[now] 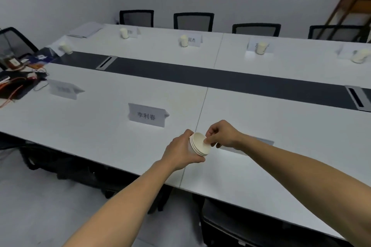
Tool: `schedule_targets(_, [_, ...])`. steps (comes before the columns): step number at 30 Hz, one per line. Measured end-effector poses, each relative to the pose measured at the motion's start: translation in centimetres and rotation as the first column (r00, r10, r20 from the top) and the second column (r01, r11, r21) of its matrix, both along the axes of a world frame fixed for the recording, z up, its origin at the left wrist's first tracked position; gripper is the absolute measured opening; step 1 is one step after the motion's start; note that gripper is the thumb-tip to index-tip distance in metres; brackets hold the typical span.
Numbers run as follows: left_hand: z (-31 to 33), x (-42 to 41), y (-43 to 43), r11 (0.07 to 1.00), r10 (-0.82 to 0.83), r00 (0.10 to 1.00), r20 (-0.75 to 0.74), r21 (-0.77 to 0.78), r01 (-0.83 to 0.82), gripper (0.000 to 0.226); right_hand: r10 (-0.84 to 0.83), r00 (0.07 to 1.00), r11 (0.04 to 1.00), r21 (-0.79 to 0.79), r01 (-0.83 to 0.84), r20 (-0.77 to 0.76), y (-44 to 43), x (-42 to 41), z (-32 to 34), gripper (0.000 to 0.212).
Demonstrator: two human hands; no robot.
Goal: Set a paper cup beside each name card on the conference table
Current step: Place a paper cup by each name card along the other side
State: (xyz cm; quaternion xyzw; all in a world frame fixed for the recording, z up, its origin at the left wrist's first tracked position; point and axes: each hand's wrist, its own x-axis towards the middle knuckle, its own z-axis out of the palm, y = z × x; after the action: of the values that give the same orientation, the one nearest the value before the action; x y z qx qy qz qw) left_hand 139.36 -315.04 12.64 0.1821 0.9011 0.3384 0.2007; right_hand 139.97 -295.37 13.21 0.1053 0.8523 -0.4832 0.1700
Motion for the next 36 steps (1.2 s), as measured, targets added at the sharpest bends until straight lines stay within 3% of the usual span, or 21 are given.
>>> schedule_targets(10, [-1.8,-5.8,5.7,0.999,-0.031,0.997,0.072,-0.016,0.033,0.067,-0.089,0.996,0.996,-0.028,0.089,-0.005,7.6,-5.3,-0.9,0.006])
schedule_targets(14, [-3.8,-7.1,6.2,0.999,0.02,0.992,0.127,-0.052,-0.014,0.066,-0.331,0.943,0.943,-0.003,0.332,-0.039,13.1,-7.3,-1.6,0.008])
schedule_targets(18, [-5.7,-7.4,6.6,0.996,0.031,0.985,0.171,-0.087,-0.016,0.068,-0.535,0.842,0.828,0.151,0.54,-0.073,18.0,-7.7,-4.7,0.004])
schedule_targets(23, [-7.5,-7.4,7.3,0.993,0.018,0.979,0.202,-0.12,0.006,0.069,-0.577,0.812,0.804,0.24,0.544,0.091,19.9,-6.7,-10.3,0.007])
schedule_targets(27, [-8.1,-7.5,6.8,0.991,0.012,0.979,0.203,-0.132,0.015,0.07,-0.608,0.784,0.783,0.257,0.566,0.125,20.0,-6.5,-12.2,0.008])
schedule_targets(32, [-8.2,-7.6,5.6,0.993,0.023,0.98,0.195,-0.117,0.0,0.071,-0.606,0.783,0.779,0.3,0.55,0.139,19.5,-6.3,-11.5,0.015])
schedule_targets(36, [-7.8,-7.8,3.6,0.997,0.023,0.985,0.169,-0.076,-0.011,0.071,-0.588,0.808,0.728,0.452,0.516,0.023,17.7,-6.2,-9.6,0.033])
